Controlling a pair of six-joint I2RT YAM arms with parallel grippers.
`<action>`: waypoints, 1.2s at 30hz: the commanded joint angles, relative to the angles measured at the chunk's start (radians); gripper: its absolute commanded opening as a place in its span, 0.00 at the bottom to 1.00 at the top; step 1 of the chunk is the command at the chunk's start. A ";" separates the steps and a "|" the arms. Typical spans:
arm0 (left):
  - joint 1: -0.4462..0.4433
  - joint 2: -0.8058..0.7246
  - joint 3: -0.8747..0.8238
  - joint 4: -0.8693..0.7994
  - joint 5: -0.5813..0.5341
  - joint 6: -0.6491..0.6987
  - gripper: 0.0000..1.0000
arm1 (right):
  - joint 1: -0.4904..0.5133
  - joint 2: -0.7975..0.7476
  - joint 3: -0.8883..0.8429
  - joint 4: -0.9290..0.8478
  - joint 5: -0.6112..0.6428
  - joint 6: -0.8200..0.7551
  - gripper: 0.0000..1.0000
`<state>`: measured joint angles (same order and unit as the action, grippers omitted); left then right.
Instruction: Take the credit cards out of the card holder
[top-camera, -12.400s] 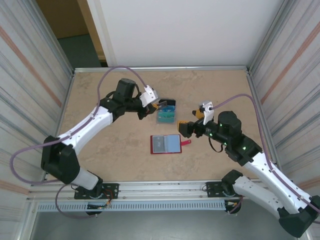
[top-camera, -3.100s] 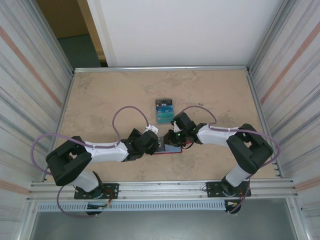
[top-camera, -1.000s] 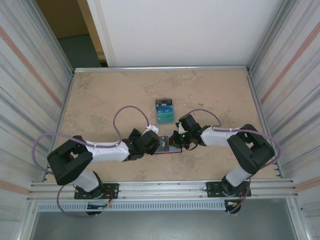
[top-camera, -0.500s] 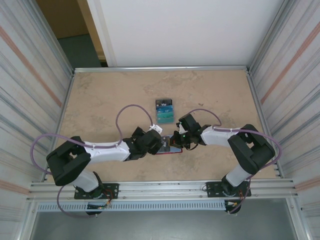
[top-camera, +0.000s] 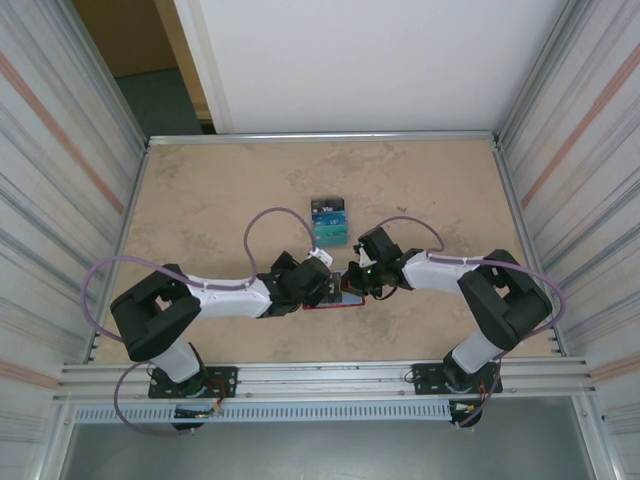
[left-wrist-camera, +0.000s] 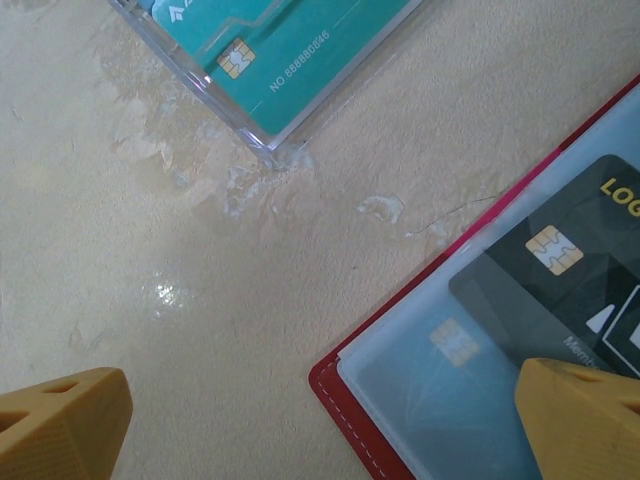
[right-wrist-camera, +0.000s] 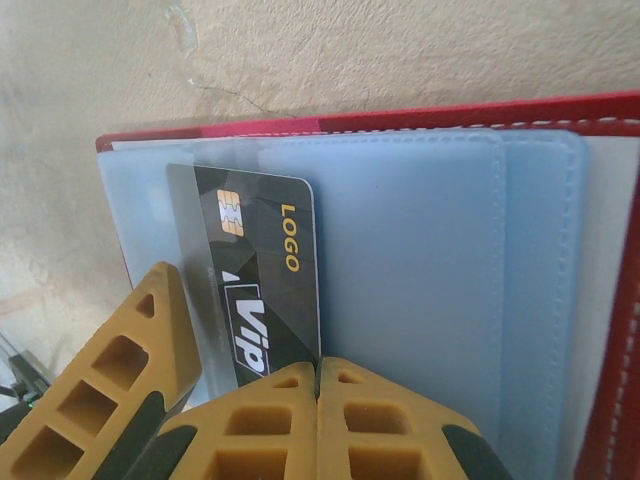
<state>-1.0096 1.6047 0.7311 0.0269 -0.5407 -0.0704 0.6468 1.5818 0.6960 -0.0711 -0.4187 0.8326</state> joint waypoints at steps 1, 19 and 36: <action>-0.003 0.006 0.012 -0.001 -0.016 0.016 0.99 | -0.016 -0.032 0.019 -0.057 0.030 -0.030 0.00; -0.003 0.026 0.008 -0.009 0.011 0.006 0.99 | -0.025 -0.064 -0.052 0.145 -0.096 0.019 0.21; -0.003 -0.020 -0.017 -0.025 -0.001 -0.029 0.99 | -0.026 -0.008 -0.043 0.135 -0.053 0.000 0.05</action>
<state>-1.0092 1.6104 0.7307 0.0273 -0.5343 -0.0818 0.6277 1.5837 0.6487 0.1249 -0.5171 0.8551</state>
